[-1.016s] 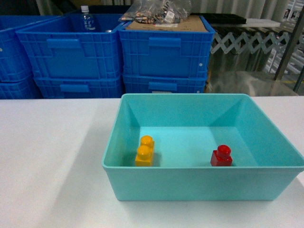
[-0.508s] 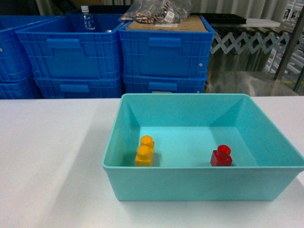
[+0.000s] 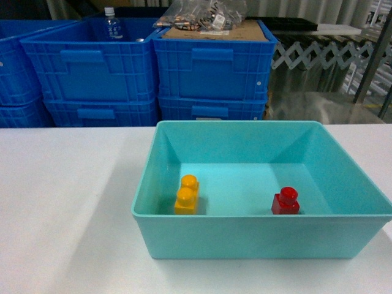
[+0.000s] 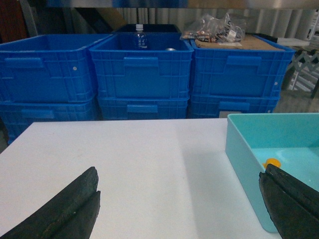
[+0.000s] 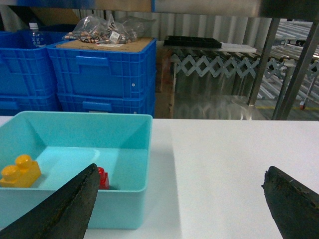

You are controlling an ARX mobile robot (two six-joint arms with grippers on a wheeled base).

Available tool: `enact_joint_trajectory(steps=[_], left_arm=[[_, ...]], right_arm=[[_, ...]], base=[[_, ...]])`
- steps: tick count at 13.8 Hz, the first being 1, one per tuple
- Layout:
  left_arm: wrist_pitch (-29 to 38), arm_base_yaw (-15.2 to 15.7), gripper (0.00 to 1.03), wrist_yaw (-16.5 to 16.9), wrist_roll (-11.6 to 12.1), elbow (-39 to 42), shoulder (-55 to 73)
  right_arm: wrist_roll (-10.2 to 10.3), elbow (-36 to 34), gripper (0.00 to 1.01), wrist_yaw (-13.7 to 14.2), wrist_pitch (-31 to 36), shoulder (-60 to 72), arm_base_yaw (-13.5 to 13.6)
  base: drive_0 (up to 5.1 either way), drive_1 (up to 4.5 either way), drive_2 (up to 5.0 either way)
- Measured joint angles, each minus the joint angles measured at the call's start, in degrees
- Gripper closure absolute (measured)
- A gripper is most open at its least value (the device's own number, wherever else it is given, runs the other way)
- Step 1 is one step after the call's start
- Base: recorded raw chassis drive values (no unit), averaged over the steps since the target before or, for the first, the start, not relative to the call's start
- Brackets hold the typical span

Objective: Pick red block from blue box to shelf

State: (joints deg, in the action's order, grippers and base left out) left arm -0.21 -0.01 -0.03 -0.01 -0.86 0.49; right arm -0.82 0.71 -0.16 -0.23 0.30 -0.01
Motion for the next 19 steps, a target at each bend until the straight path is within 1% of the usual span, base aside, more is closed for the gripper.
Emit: enact_joint_trajectory(steps=[3,4,5,6,7,8,9,10,12,13,15,16,17,18,19], left_arm=[[0.0,0.0,0.05,0.0,0.0,0.0,0.0],[0.0,0.0,0.05,0.0,0.0,0.0,0.0],[0.0,0.0,0.05,0.0,0.0,0.0,0.0],[0.0,0.0,0.05,0.0,0.0,0.0,0.0],[0.0,0.0,0.05,0.0,0.0,0.0,0.0],[0.0,0.0,0.05,0.0,0.0,0.0,0.0],[0.0,0.0,0.05,0.0,0.0,0.0,0.0],[0.0,0.0,0.05,0.0,0.0,0.0,0.0],[0.0,0.0,0.05,0.0,0.0,0.0,0.0],[0.0,0.0,0.05,0.0,0.0,0.0,0.0],[0.0,0.0,0.05,0.0,0.0,0.0,0.0],[0.0,0.0,0.05,0.0,0.0,0.0,0.0],[0.0,0.0,0.05,0.0,0.0,0.0,0.0],[0.0,0.0,0.05,0.0,0.0,0.0,0.0],[0.0,0.0,0.05,0.0,0.0,0.0,0.0]], right_arm=[[0.0,0.0,0.03,0.0,0.0,0.0,0.0],[-1.3,0.6,0.03,1.4,-2.6,0.7,0.7],[-3.9,1.4,0.03,3.5,-3.2,4.7,3.1],[-5.6,2.7,0.03,3.2,-2.3,9.7,5.0],[-6.7,3.9,0.03,3.2,-0.5,13.6,6.2],[-6.5,11.5,0.03,0.1,7.0,30.9,6.1],[-3.7,24.5,0.03,-1.1,12.2,58.6,10.1],[-3.2,29.3,0.03,-1.1,12.8,67.0,11.6],[-2.3,39.3,0.03,-0.8,12.2,81.5,13.9],[-1.7,43.6,0.03,-0.4,10.8,87.4,14.8],[-1.2,52.3,0.03,1.6,6.1,98.5,16.6],[-1.2,55.7,0.03,3.0,5.3,102.8,17.2],[-1.0,58.7,0.03,4.0,3.2,106.4,17.3],[-0.3,61.1,0.03,4.7,1.5,109.4,17.2],[0.3,63.2,0.03,4.9,-0.3,111.8,17.3]], base=[[0.0,0.00,0.0],[0.0,0.00,0.0],[0.0,0.00,0.0],[0.0,0.00,0.0],[0.0,0.00,0.0],[0.0,0.00,0.0],[0.0,0.00,0.0],[0.0,0.00,0.0],[0.0,0.00,0.0],[0.0,0.00,0.0],[0.0,0.00,0.0],[0.0,0.00,0.0],[0.0,0.00,0.0],[0.0,0.00,0.0],[0.0,0.00,0.0]])
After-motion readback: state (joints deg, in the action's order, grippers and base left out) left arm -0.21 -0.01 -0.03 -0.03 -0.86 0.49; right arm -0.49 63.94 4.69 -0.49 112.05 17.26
